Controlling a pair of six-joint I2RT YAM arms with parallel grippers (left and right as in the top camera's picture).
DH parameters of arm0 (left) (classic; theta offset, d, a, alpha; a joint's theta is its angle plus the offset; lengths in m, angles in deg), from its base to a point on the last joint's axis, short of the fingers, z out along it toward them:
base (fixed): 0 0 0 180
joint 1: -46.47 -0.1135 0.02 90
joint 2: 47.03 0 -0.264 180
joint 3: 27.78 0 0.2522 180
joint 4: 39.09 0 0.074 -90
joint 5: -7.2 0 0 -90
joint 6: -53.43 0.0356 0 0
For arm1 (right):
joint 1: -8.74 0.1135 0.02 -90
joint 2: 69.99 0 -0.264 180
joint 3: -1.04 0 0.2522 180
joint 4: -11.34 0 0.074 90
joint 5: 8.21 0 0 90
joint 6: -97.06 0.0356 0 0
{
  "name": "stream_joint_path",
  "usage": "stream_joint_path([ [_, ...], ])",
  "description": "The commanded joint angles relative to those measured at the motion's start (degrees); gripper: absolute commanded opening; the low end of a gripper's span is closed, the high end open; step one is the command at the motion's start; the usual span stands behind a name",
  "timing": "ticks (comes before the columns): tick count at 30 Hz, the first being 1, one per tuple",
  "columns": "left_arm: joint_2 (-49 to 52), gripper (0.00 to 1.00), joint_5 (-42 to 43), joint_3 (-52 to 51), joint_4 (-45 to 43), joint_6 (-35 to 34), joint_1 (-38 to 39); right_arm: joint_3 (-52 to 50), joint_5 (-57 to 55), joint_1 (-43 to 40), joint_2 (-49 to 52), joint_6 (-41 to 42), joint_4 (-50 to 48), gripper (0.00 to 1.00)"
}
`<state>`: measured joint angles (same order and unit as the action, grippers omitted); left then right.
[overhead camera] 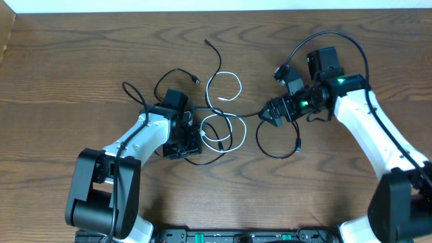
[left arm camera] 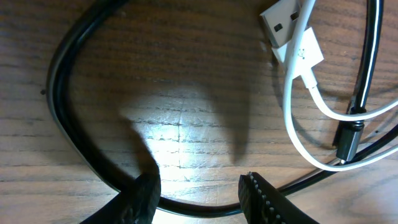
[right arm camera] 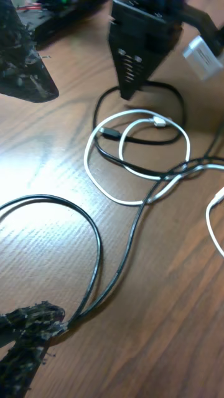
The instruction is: Untangle cables
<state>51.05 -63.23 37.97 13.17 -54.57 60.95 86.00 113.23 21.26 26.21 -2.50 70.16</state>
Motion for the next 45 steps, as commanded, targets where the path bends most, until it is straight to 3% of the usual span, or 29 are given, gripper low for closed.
stream_joint_path([
  [1, 0.4, 0.47, -0.8, -1.4, 0.0, 0.1, 0.1, -0.2, 0.6, 0.6, 3.1, 7.6, -2.1, 0.99],
  [11, 0.4, 0.46, -0.8, -1.4, 0.0, 0.1, 0.1, -0.2, 0.7, 3.3, 11.3, 34.8, -7.0, 0.99],
  [19, 0.4, 0.46, -0.8, -1.4, 0.0, 0.1, 0.1, -0.2, 1.3, 7.5, 14.1, 42.7, -12.4, 0.98],
  [26, 0.4, 0.47, -0.8, -1.4, 0.0, 0.1, 0.1, -0.6, -7.0, 9.6, 14.6, 57.3, -13.5, 0.92],
  [32, 0.4, 0.46, -0.8, -1.4, 0.0, 0.1, 0.1, -0.7, -11.1, 11.3, 14.6, 67.7, -17.0, 0.95],
  [34, 0.4, 0.46, -0.8, -1.4, 0.0, 0.1, 0.1, -0.7, -14.0, 12.2, 14.6, 69.9, -17.2, 0.99],
  [39, 0.4, 0.46, -0.8, -1.4, 0.0, 0.1, 0.1, -0.7, -20.4, 14.9, 14.6, 75.5, -17.5, 0.99],
  [45, 0.4, 0.46, -0.8, -1.4, 0.0, 0.1, 0.1, -0.5, -25.6, 17.6, 14.6, 71.9, -18.3, 0.99],
])
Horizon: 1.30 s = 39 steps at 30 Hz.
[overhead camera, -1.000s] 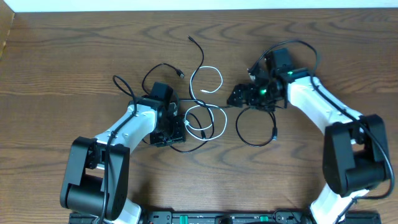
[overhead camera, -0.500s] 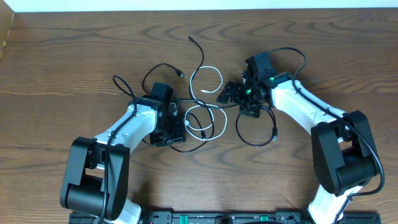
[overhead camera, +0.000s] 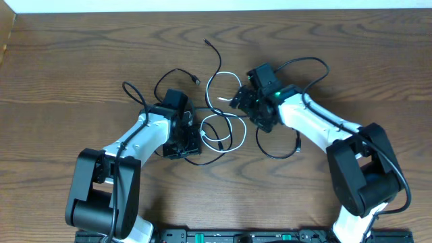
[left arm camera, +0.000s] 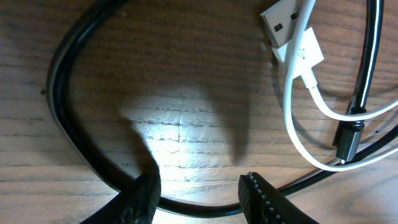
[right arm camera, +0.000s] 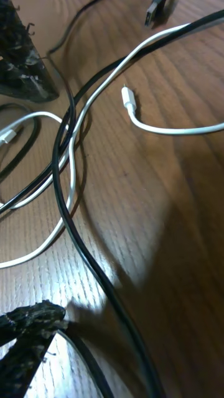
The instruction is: Untangle cables
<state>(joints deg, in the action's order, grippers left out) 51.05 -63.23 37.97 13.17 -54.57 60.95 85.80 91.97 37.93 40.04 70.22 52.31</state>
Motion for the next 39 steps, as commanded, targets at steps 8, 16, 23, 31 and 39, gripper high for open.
stream_joint_path([
  [8, 0.4, 0.46, -0.8, -1.4, -0.1, 0.1, 0.1, 10.8, -9.5, 0.0, 0.8, -5.9, 12.9, 0.99],
  [16, 0.4, 0.46, -0.8, -1.4, 0.0, 0.1, 0.1, 24.5, -11.3, -2.1, 1.4, -8.2, 25.9, 0.99],
  [23, 0.4, 0.46, -0.8, -1.4, 0.0, 0.1, 0.1, 25.1, -10.3, -2.0, 5.6, -8.2, 30.0, 0.99],
  [31, 0.4, 0.46, -0.8, -1.4, 0.2, 0.1, 0.1, 24.8, -10.0, -0.3, 8.1, -8.3, 28.2, 0.98],
  [39, 0.4, 0.46, -0.8, -1.4, 0.2, 0.1, 0.1, 24.3, -13.3, 1.9, 8.4, -0.8, 27.5, 0.94],
])
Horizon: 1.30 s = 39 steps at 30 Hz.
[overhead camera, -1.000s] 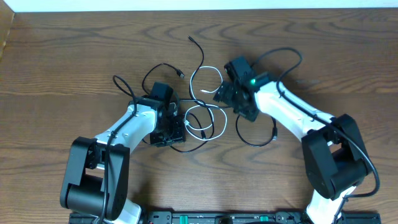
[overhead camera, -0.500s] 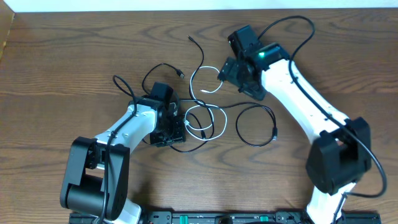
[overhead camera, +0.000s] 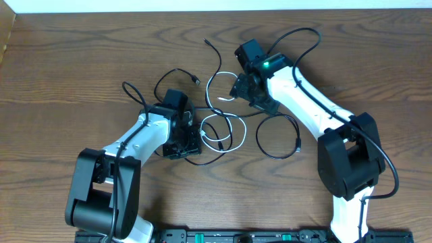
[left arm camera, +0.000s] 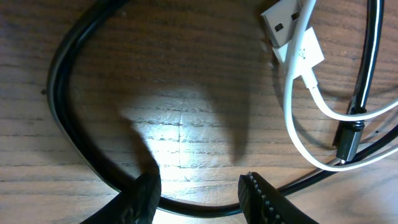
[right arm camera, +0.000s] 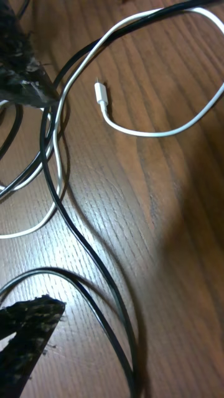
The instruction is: Untangle cables
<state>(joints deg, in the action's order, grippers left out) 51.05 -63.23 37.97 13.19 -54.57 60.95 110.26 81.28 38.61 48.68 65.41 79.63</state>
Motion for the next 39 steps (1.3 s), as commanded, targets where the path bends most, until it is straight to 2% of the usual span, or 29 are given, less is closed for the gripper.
stream_joint_path([
  [1, 0.4, 0.46, -0.8, -1.4, 0.2, 0.1, 0.1, -0.5, -2.8, 1.6, -0.1, 5.0, 0.1, 0.95],
  [7, 0.4, 0.46, -0.8, -1.4, 0.1, 0.1, 0.1, -2.4, -3.2, 2.9, 1.2, 9.0, -0.7, 0.96],
  [17, 0.4, 0.46, -0.8, -1.4, 0.1, 0.1, 0.1, -2.5, -2.3, 2.9, 5.0, 9.0, -2.9, 0.95],
  [25, 0.4, 0.46, -0.8, -1.4, 0.2, 0.1, 0.1, -2.5, -2.4, 2.9, 5.7, 13.1, -3.6, 0.87],
  [39, 0.4, 0.46, -0.8, -1.4, 0.2, 0.1, 0.1, -2.6, -2.4, 3.9, 7.8, 13.4, -3.5, 0.84],
])
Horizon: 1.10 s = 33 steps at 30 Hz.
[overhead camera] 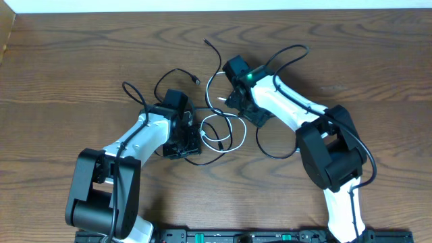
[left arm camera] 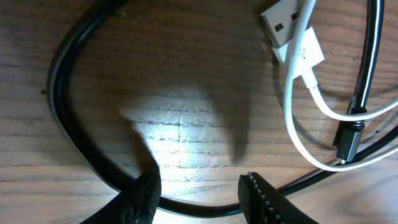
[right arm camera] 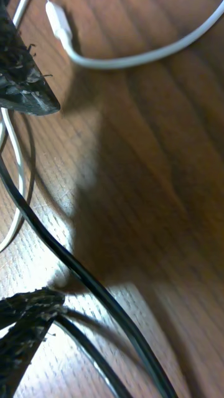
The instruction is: Untangle cables
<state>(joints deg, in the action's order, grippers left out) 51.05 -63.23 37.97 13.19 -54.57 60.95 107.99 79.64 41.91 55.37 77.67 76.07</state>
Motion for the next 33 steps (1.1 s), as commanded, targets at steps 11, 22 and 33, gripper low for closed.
stream_joint_path([
  [11, 0.4, 0.46, -0.8, -1.4, 0.2, 0.1, 0.1, -0.3, -0.8, 0.7, 1.1, 1.8, 1.8, 0.41],
  [22, 0.4, 0.46, -0.8, -1.4, 0.2, 0.1, 0.1, -1.7, -0.9, 0.7, 1.1, 3.8, 4.3, 0.19],
  [33, 0.4, 0.46, -0.8, -1.4, 0.2, 0.1, 0.1, -4.5, -0.9, 0.5, 0.9, -1.6, 4.2, 0.01],
])
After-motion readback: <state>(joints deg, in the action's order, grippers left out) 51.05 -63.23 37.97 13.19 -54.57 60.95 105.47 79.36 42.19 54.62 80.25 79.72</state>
